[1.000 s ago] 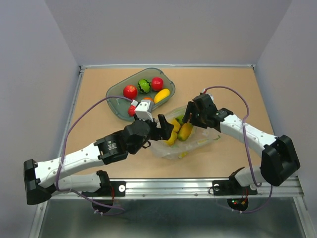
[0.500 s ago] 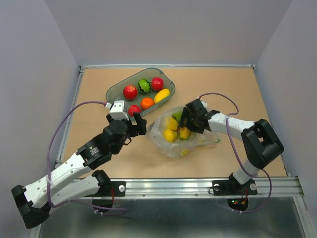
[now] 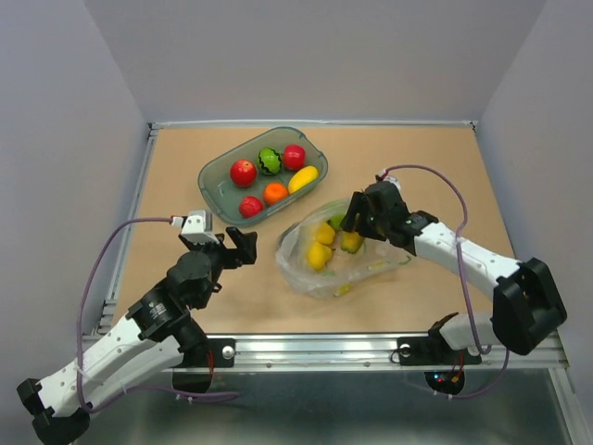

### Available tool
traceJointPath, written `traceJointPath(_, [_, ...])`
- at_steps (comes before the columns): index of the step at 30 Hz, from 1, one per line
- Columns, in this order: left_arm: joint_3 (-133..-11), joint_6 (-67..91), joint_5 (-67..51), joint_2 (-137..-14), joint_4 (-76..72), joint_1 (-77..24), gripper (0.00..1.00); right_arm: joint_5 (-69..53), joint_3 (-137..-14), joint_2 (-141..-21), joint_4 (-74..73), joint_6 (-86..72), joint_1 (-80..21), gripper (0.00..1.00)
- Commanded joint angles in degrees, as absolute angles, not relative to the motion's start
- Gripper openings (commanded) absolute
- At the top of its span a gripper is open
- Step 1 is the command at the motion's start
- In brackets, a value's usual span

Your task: Untie the knot of the plastic bag and take out the fruit

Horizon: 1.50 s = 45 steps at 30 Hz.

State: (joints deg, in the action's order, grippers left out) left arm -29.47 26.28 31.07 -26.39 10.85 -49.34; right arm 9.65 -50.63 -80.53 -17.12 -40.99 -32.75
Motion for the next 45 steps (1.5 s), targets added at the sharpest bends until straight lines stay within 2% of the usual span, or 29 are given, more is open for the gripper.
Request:
traceJointPath(1, [-29.3, 24.3, 33.7, -25.7, 6.2, -49.0, 0.99, 11.1, -51.0, -74.3, -19.1, -37.1, -33.3, 0.43])
traceJointPath(6, [-30.2, 24.8, 33.2, -25.8, 7.5, -49.0, 0.99, 7.4, -54.7, -67.9, -22.5, -33.5, -33.3, 0.42])
traceJointPath(9, [-30.8, 24.8, 34.0, -24.5, 8.9, -49.0, 0.99, 4.8, -62.3, -68.0, -22.7, -31.3, -33.3, 0.42])
traceJointPath(11, [-30.2, 24.8, 34.1, -22.6, 8.6, -49.0, 0.99, 2.2, -71.5, -73.2, -22.6, -27.8, -33.3, 0.42])
traceJointPath(14, [-29.4, 24.5, 33.8, -22.0, 7.5, -49.0, 0.99, 0.3, -79.1, -81.9, -22.4, -24.0, -33.3, 0.43])
traceJointPath(19, [-30.3, 24.3, 35.7, -23.6, 8.4, -48.9, 0.99, 2.6, -94.4, -94.3, -20.7, -21.8, -33.3, 0.46])
traceJointPath(28, [-29.7, 23.8, 34.1, -22.9, 7.2, -48.9, 0.99, 7.7, -106.1, -113.9, -14.4, -24.6, -33.3, 0.52])
traceJointPath(32, [-29.6, 23.7, 33.9, -22.9, 6.9, -48.9, 0.99, 8.3, -111.4, -122.1, -14.1, -26.2, -33.3, 0.62])
traceJointPath(34, [-29.5, 23.8, 33.8, -22.9, 6.9, -48.9, 0.99, 8.4, -113.4, -123.9, -14.0, -26.9, -33.3, 0.77])
traceJointPath(35, [-29.5, 23.8, 33.8, -22.9, 6.8, -48.9, 0.99, 8.2, -113.8, -125.0, -14.0, -26.8, -33.3, 0.88])
traceJointPath(37, [-29.5, 24.0, 34.0, -22.9, 6.8, -48.9, 0.99, 7.7, -114.7, -125.4, -14.1, -26.7, -33.3, 0.98])
traceJointPath(45, [-28.9, 22.7, 32.3, -24.4, 4.7, -48.9, 0.99, 7.1, -111.1, -119.5, -14.1, -25.1, -33.3, 1.0])
